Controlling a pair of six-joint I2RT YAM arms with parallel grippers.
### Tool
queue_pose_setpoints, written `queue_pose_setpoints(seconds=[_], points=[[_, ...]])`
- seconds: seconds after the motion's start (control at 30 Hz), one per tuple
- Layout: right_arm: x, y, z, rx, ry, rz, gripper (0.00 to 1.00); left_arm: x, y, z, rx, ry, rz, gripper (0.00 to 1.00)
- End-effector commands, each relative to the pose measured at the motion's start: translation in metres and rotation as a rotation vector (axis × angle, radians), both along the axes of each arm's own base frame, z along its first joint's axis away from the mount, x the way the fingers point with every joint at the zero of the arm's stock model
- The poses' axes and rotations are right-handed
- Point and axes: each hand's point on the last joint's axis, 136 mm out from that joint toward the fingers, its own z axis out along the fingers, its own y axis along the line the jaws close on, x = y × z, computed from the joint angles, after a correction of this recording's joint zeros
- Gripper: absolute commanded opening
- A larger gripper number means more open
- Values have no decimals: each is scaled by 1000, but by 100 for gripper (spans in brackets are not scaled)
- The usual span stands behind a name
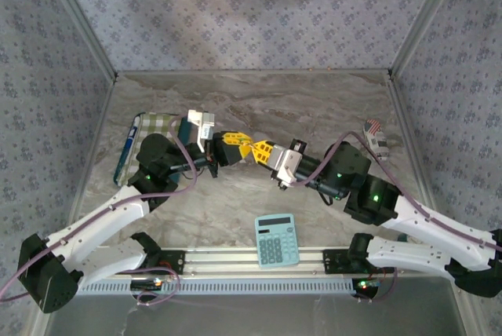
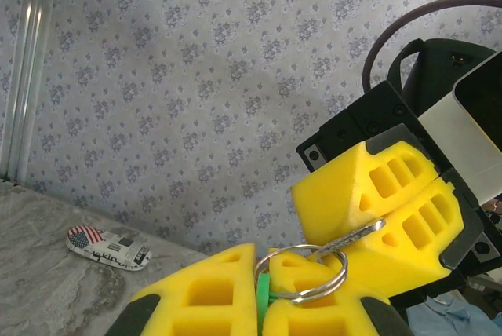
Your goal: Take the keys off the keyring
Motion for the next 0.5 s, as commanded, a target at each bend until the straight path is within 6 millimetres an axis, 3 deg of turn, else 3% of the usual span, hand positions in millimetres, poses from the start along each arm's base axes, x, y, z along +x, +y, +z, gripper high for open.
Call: queue_pose_setpoints(seconds=[0.0, 0.2, 0.33, 0.47], points=[[-51, 8, -28, -114, 32, 221, 0, 44, 35, 41, -169, 6, 261, 0], [-73, 9, -35, -188, 20, 261, 0, 52, 44, 44, -212, 50, 253, 0], [-76, 9, -34, -183, 6, 269, 0, 54, 43, 45, -223, 61, 237, 0], [-80, 15, -48, -263, -15, 270, 0, 55, 43, 47, -232, 79, 219, 0]])
